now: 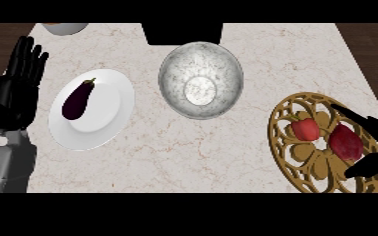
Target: Pick the pear from the placemat and place it in the bowl
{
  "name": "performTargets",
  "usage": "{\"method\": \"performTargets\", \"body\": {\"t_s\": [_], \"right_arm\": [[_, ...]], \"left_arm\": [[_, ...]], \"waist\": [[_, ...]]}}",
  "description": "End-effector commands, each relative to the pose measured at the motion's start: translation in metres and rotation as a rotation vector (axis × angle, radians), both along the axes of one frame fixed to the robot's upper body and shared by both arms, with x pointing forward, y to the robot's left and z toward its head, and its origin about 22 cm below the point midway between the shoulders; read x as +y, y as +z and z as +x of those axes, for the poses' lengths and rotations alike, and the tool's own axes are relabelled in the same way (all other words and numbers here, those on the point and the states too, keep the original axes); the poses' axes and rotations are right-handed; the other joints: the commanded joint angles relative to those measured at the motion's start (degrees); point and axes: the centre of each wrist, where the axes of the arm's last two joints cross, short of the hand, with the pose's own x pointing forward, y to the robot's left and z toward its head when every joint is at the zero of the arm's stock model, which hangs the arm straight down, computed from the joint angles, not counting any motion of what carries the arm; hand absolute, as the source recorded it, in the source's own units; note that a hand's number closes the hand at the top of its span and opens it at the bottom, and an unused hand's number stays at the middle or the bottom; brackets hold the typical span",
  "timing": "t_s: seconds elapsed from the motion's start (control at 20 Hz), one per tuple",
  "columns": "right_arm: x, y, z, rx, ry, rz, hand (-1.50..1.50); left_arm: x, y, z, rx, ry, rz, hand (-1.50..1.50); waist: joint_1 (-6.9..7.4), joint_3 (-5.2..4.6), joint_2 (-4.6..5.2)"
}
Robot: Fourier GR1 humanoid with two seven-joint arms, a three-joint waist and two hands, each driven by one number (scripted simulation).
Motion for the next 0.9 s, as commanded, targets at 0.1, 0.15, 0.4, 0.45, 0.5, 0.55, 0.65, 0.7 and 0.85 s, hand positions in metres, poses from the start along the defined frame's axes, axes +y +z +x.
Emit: {"method": "performTargets", "body": {"t_s": [0.1,0.15,0.4,0.45,0.5,0.55,0.65,0.7,0.85], "right_arm": [[0.020,-0.010,0.012,-0.136,0.000,0.021,1.50],[-0.006,-0.017,0.000,-0.147,0.008,0.000,1.50],[0.012,-0.013,0.006,-0.174,0.011,-0.015,1.50],[-0.001,-0.008,0.001,-0.197,0.022,-0.016,1.50],[0.008,-0.029,-0.001,-0.185,0.011,-0.018,1.50],[-0.010,-0.008,0.003,-0.220,0.016,0.004,1.50],[-0.004,0.006,0.033,-0.221,0.121,-0.106,1.50],[-0.013,0.047,0.054,-0.264,0.155,-0.164,1.50],[-0.007,0.097,0.077,-0.299,0.329,-0.345,1.50]], "left_arm": [[-0.002,0.004,0.000,0.013,0.007,0.018,0.00],[0.008,0.004,-0.002,0.013,-0.005,0.006,0.00],[-0.004,-0.004,0.000,-0.007,0.004,0.008,0.00],[0.003,0.002,-0.006,0.005,-0.003,-0.006,0.00],[0.009,0.011,-0.007,0.000,0.000,0.013,0.00],[0.002,0.001,0.007,-0.020,0.002,0.003,0.00],[-0.007,0.009,0.001,-0.002,-0.017,0.000,0.00],[-0.013,0.000,0.006,-0.012,-0.074,0.017,0.00],[-0.026,0.012,0.013,-0.047,-0.124,-0.002,0.00]], "waist": [[-0.09,0.02,-0.03],[0.05,0.04,0.04],[-0.18,0.01,-0.03],[-0.11,0.01,-0.04],[0.01,0.03,-0.01],[-0.17,0.02,0.03],[1.27,0.12,0.27],[3.42,0.23,1.18],[8.17,0.29,2.55]]}}
